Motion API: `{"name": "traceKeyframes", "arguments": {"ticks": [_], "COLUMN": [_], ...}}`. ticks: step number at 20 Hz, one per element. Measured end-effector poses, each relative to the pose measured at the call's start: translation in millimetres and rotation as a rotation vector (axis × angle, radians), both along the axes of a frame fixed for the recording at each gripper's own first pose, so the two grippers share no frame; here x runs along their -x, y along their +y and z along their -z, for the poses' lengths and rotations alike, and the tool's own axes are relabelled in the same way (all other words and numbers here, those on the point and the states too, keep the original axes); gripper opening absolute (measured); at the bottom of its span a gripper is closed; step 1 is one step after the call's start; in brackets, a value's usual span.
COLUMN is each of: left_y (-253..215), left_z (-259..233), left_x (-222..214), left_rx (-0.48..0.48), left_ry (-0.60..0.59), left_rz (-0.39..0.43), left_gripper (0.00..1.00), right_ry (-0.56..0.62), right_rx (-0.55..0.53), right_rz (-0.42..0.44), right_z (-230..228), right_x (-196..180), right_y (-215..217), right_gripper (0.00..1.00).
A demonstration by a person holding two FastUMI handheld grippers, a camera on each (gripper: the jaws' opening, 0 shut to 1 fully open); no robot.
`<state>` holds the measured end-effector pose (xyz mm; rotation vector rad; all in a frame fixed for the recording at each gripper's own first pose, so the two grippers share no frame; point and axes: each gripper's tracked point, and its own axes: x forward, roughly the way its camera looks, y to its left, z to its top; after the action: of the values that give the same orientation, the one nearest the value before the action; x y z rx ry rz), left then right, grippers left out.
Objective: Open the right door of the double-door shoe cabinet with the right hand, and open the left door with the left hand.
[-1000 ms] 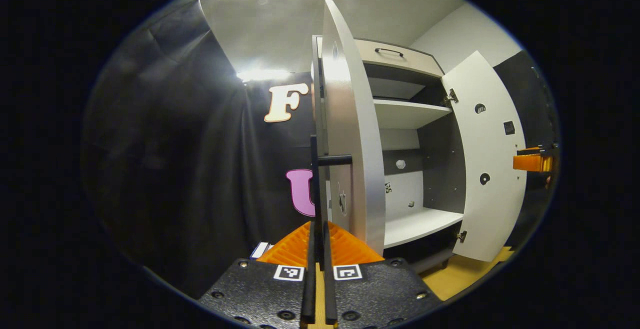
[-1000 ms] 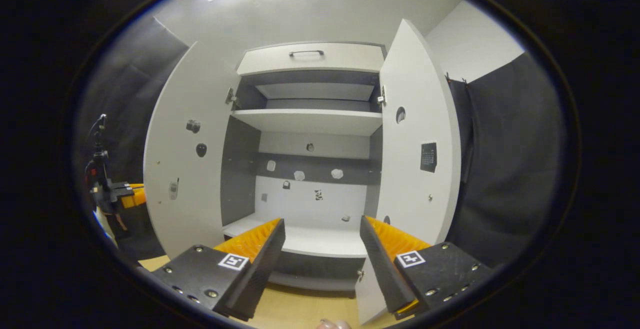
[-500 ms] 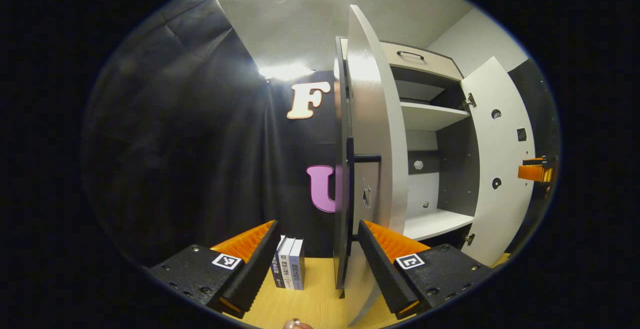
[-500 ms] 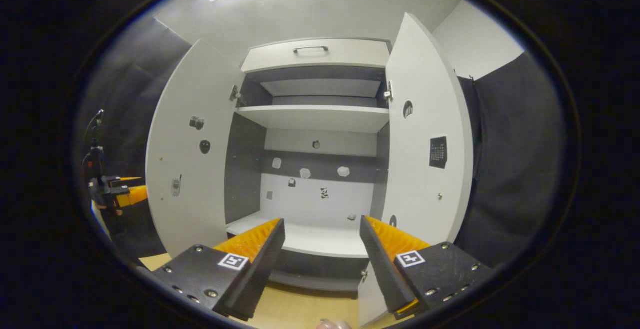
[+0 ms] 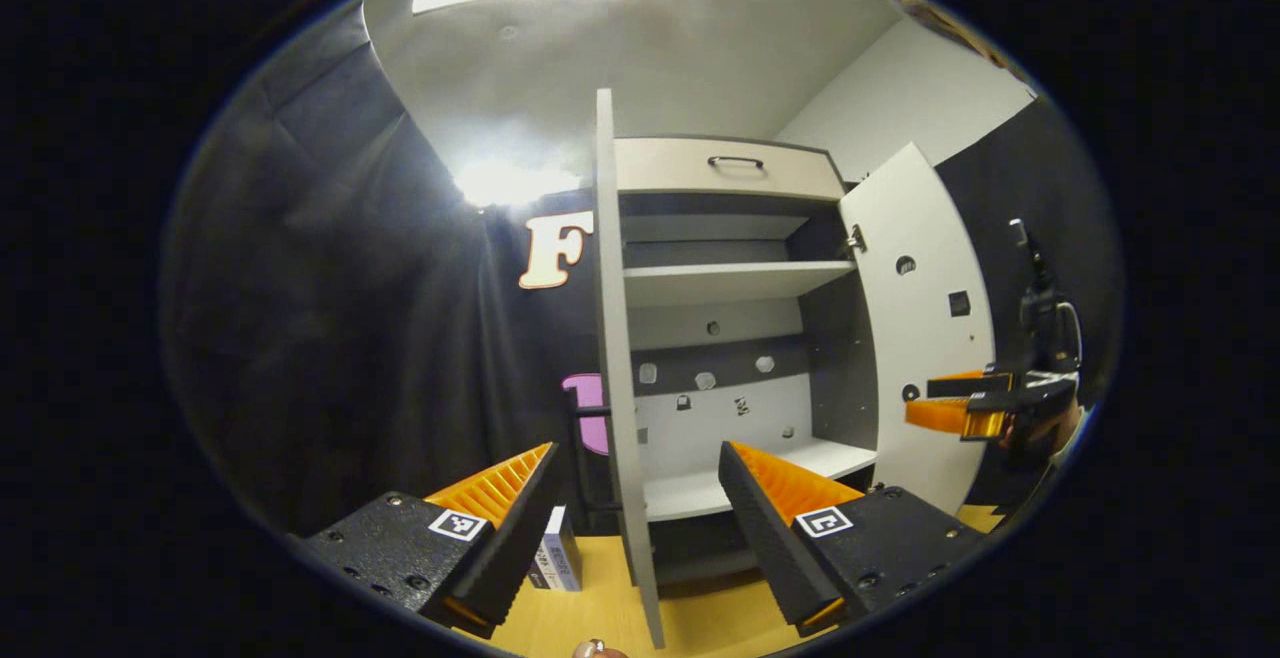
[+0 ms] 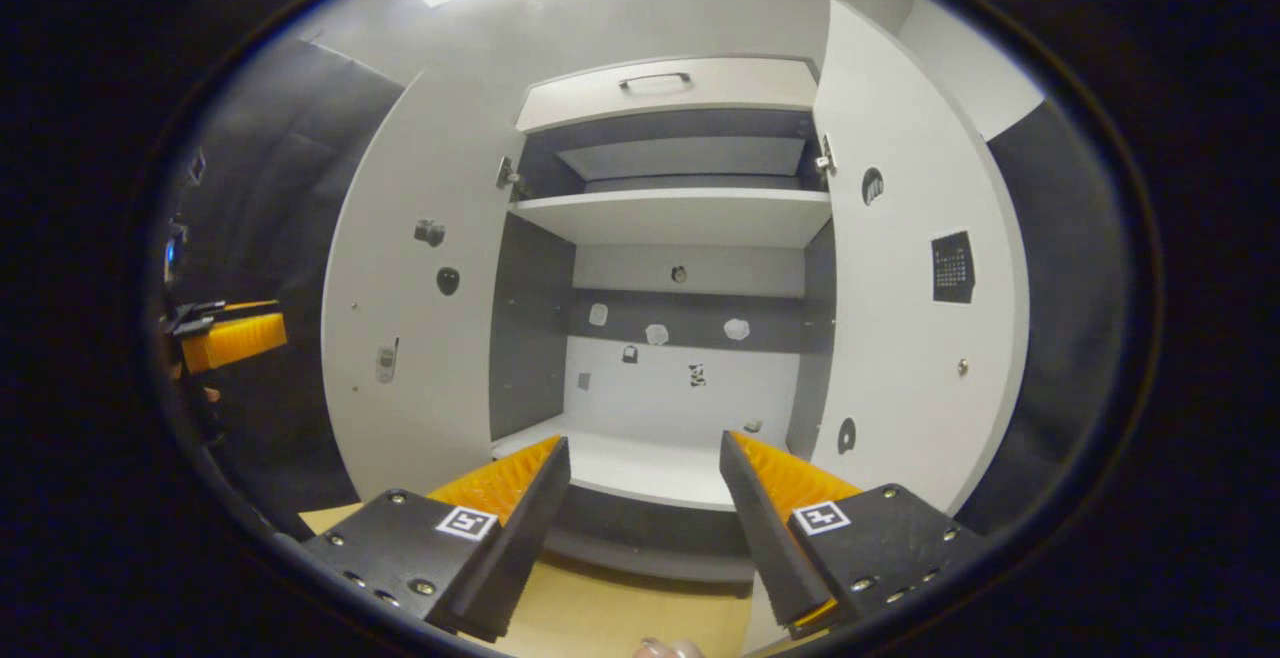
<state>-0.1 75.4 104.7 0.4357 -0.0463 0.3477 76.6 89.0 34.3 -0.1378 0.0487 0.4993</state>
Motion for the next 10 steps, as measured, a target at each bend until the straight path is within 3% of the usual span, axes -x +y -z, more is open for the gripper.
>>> {"name": "traceKeyframes", "arguments": {"ticks": [10], "left_y": [-95.7], "left_z": [-1.7], "left_x": [-67.4], "left_rx": [0.127], "left_ry": [-0.082], "left_rz": [0.332], "left_gripper": [0.96], "right_ry": [0.002], "right_rx": [-0.066], "right_rz": [0.029], "right_z": [-11.0], "right_x": [7.1], "right_y": [-11.6], "right_gripper": [0.92]}}
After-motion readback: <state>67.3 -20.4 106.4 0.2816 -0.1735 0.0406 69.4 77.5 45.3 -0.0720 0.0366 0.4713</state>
